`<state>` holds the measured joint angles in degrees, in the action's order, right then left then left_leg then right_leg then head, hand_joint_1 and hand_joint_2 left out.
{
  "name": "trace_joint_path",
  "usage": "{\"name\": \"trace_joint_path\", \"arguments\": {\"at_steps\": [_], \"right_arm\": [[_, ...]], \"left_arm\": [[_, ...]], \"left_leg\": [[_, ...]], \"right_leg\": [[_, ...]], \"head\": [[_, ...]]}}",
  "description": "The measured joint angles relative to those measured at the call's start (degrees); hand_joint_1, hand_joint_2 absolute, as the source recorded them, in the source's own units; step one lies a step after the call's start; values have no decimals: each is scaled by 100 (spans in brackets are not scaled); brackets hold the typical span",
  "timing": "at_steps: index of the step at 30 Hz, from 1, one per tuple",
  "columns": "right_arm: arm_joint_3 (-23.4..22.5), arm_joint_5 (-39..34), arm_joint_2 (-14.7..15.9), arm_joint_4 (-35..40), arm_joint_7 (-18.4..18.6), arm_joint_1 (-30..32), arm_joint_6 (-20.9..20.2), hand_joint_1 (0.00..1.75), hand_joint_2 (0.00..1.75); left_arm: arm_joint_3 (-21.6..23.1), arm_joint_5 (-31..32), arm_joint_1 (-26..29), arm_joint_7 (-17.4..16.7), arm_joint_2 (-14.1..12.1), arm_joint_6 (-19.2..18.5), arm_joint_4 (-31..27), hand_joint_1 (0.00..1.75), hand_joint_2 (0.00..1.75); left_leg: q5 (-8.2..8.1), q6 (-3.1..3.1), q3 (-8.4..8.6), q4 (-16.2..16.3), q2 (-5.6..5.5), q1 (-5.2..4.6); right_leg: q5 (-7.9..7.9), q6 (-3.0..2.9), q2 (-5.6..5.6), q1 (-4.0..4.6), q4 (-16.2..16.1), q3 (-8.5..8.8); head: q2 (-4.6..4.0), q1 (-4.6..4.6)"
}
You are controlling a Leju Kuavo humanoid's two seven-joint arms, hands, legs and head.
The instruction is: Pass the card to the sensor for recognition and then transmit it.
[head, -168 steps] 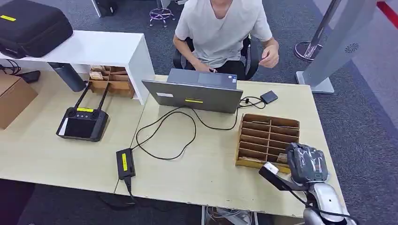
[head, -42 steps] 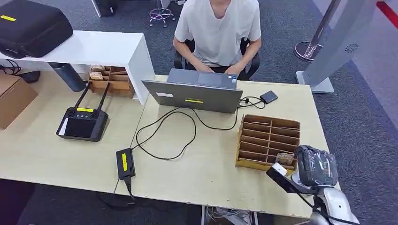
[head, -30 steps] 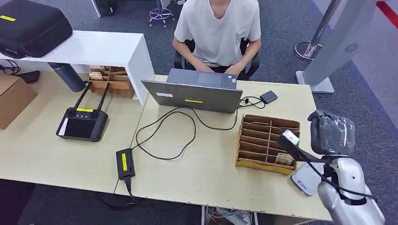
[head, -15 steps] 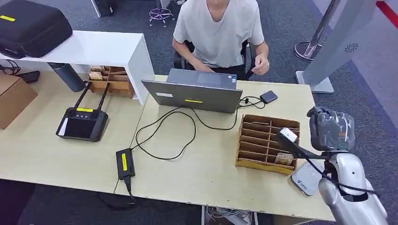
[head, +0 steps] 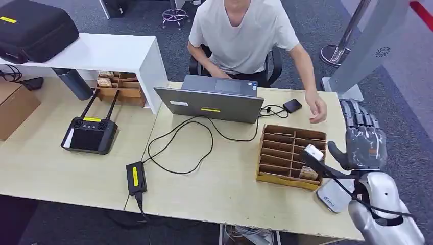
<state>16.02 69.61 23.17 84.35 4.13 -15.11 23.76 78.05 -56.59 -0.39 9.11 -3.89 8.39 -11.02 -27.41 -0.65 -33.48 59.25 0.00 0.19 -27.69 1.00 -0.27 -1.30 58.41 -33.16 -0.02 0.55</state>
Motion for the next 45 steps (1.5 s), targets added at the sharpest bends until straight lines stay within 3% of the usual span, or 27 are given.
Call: {"name": "trace_joint_path", "arguments": {"at_steps": [9,15,18,27,45], "right_arm": [[0,-57,144,286,7,121,-57,0,175],[0,-367,378,671,15,261,-743,0,175],[0,-470,516,979,44,390,-854,0,175],[0,-527,706,1447,50,643,-863,0,175],[155,-594,726,1460,-20,722,-944,0,175]], "left_arm": [[0,-2,1,-4,0,0,0,0,175],[0,-85,12,-13,0,0,0,0,175],[-2,-122,16,-13,0,-4,0,0,175],[-4,-138,17,-13,2,-9,0,0,175],[-7,-133,17,-13,2,-9,0,0,175]], "left_leg": [[0,0,0,0,0,0],[0,0,-3,0,-2,0],[-2,1,-3,0,-1,0],[-3,1,-3,0,-1,0],[-3,1,-4,-1,-1,0]], "right_leg": [[0,0,0,0,0,0],[0,0,-4,0,0,0],[0,0,-3,0,-1,-1],[-1,0,-3,0,-1,-1],[-1,0,-3,0,0,-1]], "head": [[0,0],[0,0],[-2,0],[0,0],[0,0]]}}
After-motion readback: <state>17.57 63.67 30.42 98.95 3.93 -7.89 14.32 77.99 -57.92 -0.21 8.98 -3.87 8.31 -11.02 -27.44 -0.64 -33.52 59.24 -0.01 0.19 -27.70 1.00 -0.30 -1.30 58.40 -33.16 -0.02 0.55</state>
